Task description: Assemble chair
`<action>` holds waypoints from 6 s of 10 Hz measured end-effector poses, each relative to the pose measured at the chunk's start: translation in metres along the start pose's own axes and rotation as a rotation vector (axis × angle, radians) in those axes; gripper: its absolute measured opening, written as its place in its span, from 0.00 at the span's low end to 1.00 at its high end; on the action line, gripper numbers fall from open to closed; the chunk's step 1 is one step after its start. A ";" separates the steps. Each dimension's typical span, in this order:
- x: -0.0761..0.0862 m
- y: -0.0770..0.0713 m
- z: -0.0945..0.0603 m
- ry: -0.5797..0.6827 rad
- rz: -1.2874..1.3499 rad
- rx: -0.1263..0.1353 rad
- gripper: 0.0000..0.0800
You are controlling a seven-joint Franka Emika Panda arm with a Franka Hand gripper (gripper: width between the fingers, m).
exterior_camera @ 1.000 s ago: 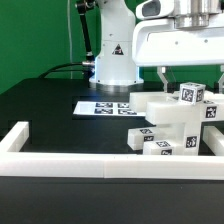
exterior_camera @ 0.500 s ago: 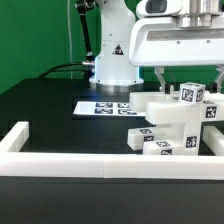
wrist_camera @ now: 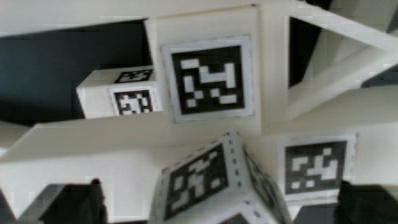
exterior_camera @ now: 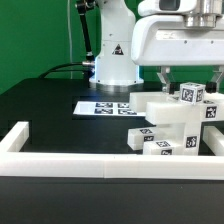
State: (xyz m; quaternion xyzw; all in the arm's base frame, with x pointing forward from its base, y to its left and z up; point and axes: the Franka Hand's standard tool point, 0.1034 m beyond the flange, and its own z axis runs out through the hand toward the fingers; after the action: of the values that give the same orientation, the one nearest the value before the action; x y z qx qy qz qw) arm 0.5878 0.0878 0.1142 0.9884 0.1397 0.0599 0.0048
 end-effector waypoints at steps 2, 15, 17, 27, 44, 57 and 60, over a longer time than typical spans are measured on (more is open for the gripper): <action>0.001 0.001 -0.002 -0.002 -0.096 -0.013 0.81; 0.001 0.002 -0.001 0.003 0.434 -0.014 0.36; 0.001 0.002 -0.001 0.006 0.599 -0.013 0.36; 0.004 0.007 -0.003 0.025 1.285 -0.009 0.36; 0.002 0.010 -0.002 0.012 0.076 -0.025 0.81; 0.006 0.015 -0.003 0.041 0.720 -0.022 0.48; 0.004 0.012 -0.006 0.040 0.697 -0.018 0.78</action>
Offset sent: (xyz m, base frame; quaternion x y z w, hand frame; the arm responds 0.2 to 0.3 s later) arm 0.0032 0.0041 0.0022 0.0002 -0.0023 0.0155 0.9999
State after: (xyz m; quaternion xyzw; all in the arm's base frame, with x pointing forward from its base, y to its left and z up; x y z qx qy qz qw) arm 0.5940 0.0770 0.1209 0.9752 -0.2067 0.0787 -0.0102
